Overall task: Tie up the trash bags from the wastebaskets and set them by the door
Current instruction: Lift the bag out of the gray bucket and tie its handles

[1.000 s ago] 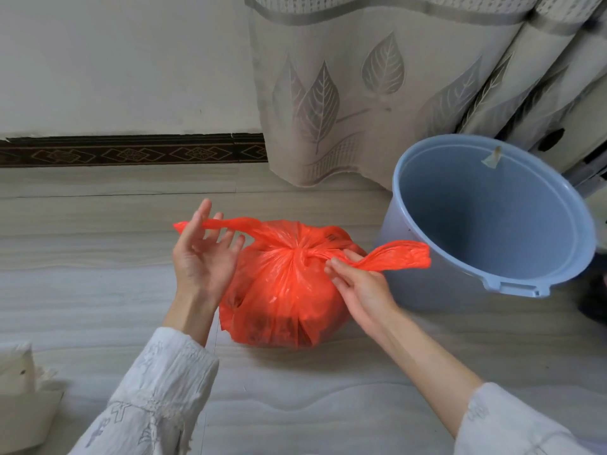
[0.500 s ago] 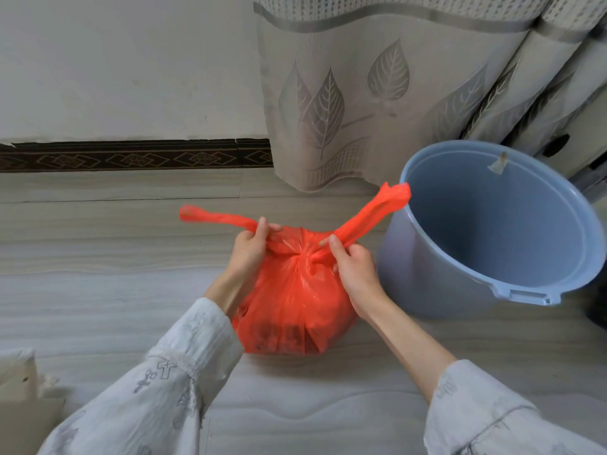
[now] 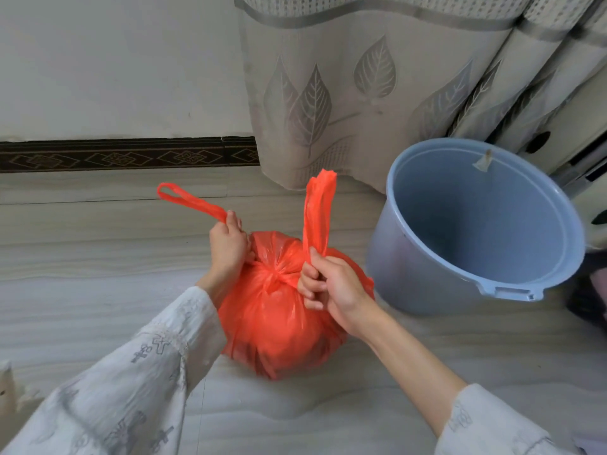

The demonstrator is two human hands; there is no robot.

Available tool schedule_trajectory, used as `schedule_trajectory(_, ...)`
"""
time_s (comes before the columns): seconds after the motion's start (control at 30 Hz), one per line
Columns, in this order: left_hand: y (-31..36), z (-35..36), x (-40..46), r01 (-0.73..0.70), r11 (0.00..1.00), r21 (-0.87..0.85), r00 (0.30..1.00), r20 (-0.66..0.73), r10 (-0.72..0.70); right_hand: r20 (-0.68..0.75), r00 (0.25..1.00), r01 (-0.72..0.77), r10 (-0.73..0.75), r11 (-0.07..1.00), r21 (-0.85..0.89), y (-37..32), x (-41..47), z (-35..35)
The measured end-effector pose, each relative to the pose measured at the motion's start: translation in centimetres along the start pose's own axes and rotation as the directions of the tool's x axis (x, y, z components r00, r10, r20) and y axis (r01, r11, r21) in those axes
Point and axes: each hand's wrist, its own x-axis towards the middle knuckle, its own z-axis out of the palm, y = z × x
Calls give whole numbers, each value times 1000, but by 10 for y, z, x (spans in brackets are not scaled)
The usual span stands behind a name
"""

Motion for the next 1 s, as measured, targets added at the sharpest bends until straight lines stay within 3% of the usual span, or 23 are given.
schedule_trajectory(0.1,-11,5,-7,55,998,-37,998,19,-54,-45,999,5,-8,997,-74,5,-4,-3)
schedule_trajectory(0.2,-13,3,-21,170,965,-197,967,224,-125,-179,983,-1,-27,988,-152,7,-4,-10)
schedule_trajectory(0.27,-8,-3,-30,196,956,-219,921,377,-102,-273,951,53,-146,945,-322,8,-4,-14)
schedule_trajectory(0.37,5,-10,-41,51,997,-51,904,427,-24,-273,861,125,-429,699,-705,14,-4,-16)
schedule_trajectory(0.43,17,-11,-48,-101,993,68,918,390,67,-268,834,187,-483,704,-685,15,0,-10)
schedule_trajectory(0.57,42,-12,-62,-337,911,240,872,443,206,-382,849,126,-366,842,-525,-1,19,-3)
schedule_trajectory(0.67,60,-15,-68,-408,883,234,804,549,226,-380,896,-76,-231,762,-644,-3,27,-10)
schedule_trajectory(0.73,73,-13,-66,-348,916,199,824,530,198,-292,948,-112,-130,721,-684,-2,26,-9)
schedule_trajectory(0.9,92,7,-61,-138,989,54,845,527,89,67,997,73,-30,494,-866,2,18,2)
schedule_trajectory(1.0,90,13,-60,-124,991,57,849,524,76,59,998,66,-29,529,-846,3,16,-2)
